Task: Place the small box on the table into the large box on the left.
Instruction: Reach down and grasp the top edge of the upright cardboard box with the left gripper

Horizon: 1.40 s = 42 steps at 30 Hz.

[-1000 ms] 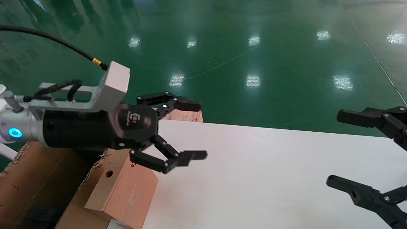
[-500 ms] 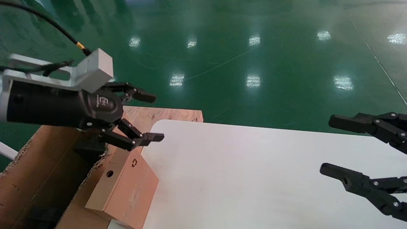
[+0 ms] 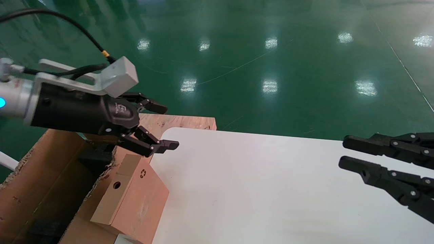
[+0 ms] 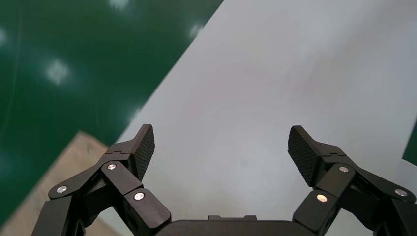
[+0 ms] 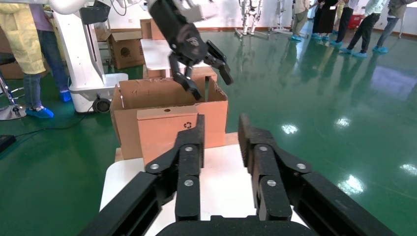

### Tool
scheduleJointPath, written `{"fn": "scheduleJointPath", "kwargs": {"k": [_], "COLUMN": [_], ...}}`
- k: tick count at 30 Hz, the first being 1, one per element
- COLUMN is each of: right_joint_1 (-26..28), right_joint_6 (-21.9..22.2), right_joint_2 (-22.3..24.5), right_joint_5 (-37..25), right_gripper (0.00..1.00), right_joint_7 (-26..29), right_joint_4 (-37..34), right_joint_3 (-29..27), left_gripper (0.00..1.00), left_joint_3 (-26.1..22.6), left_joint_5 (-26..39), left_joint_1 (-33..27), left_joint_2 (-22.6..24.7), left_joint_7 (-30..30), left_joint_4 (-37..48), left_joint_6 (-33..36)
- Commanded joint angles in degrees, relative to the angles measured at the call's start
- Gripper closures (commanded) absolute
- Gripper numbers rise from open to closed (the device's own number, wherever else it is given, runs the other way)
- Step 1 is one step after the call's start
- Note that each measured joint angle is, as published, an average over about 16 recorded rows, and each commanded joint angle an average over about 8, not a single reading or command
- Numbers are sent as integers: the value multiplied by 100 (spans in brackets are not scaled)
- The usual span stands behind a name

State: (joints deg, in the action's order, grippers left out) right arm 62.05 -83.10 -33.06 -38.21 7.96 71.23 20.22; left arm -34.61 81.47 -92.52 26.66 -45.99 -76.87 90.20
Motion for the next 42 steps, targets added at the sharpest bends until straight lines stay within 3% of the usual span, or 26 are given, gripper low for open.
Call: {"fn": "scheduleJointPath", "kwargs": {"k": [1,8,16,20,24,32,42], "right_joint_1": [0,0,0,0,-1,-1,-1], "right_joint_6": [0,0,0,1,1,2,2], "right_joint_2": [0,0,0,0,1,1,1], "right_joint_5": [0,0,0,1,1,2,2], "right_gripper": [100,100,100,100,100,100,100], "right_joint_7": [0,0,0,0,-1,-1,-1], "right_joint_4": [0,0,0,0,-1,-1,-2], "right_joint_3": [0,0,0,0,0,0,0], "left_gripper": [0,0,0,0,0,0,0], "left_joint_3": [-239,-1584,-3245,-3851,-4148,-4265,-4851], "left_joint_5": [381,1170,1195,1106,1064,1041,1071], "left_joint_1": [-189,-1110,-2017,-2346,-2543,-2504,-2718], "left_joint_2": [151,404,453,475,497,529,710], "left_joint_7": [-342,-1449,-2404,-2668,-2736,-2766,-3360], "left_joint_4": [-5,-24,11,13,7,123,285], "left_joint_6": [26,105,141,137,131,40,29]}}
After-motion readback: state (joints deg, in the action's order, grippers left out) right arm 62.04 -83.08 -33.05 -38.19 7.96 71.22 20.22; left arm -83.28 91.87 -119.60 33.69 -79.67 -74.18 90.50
